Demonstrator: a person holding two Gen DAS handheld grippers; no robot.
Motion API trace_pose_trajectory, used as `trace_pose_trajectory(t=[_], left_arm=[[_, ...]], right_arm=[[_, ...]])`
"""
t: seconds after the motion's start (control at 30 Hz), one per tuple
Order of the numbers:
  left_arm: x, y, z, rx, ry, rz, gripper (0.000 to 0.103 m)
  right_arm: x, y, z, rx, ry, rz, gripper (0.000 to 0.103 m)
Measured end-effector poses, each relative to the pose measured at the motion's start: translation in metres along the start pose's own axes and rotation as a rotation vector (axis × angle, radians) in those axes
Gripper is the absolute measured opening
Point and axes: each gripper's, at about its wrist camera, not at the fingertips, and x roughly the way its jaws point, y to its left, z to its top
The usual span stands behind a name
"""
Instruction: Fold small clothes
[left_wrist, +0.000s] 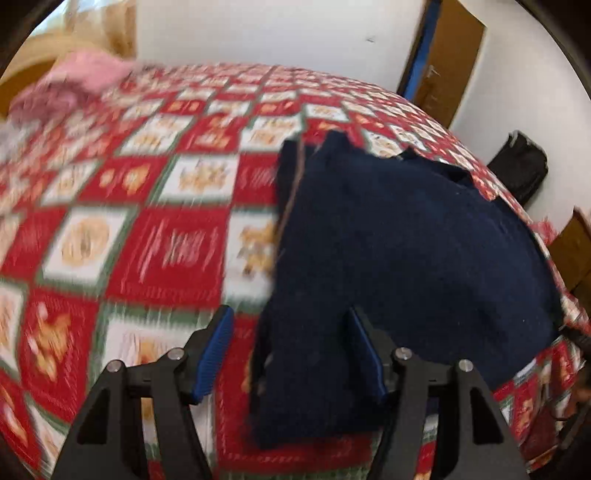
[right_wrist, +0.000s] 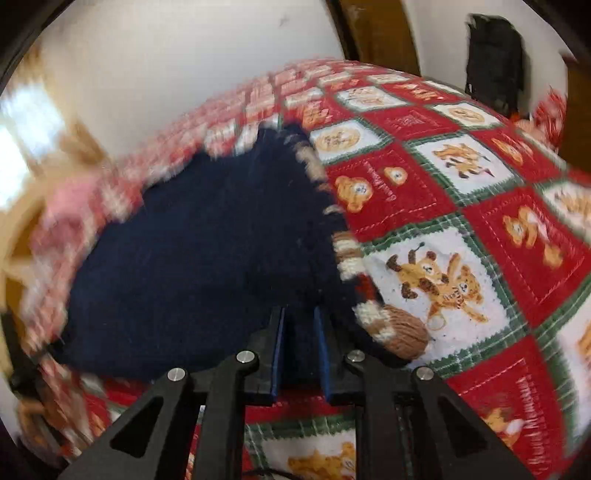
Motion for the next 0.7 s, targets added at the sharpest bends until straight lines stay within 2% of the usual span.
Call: trace_pose_trajectory(t=[0.07, 0.13, 0.27, 0.33, 0.53, 0.7], left_arm=[[-0.006, 0.007, -0.005, -0.035, -0.009, -0.022, 0.065], [-0.01, 0.008, -0.004, -0.031, -0.003, -0.005, 0.065], [-0.023, 0.002, -0.003, -0.007, -0.018, 0.072, 0.065], [-0.028, -0.003, -0.003, 0.03, -0.036, 0.149, 0.065], [-0.033, -0.005, -0.007, 0.042, -0.061, 0.21, 0.066], [-0.041, -0.004, -0.01, 0.05, -0.064, 0.217, 0.074]], right_arm=[[-0.004, -0.001, 0.0, 0.024, 0.009, 0.0, 0.015], [-0.013, 0.007, -0.002, 0.027, -0.007, -0.011, 0.015], [-0.041, 0.042, -0.009, -0.068, -0.122, -0.007, 0.015], [-0.045, 0.059, -0.011, -0.094, -0.141, 0.016, 0.015], [-0.035, 0.109, -0.024, -0.196, -0.085, 0.117, 0.015], [-0.022, 0.144, -0.046, -0.282, -0.034, 0.189, 0.015]])
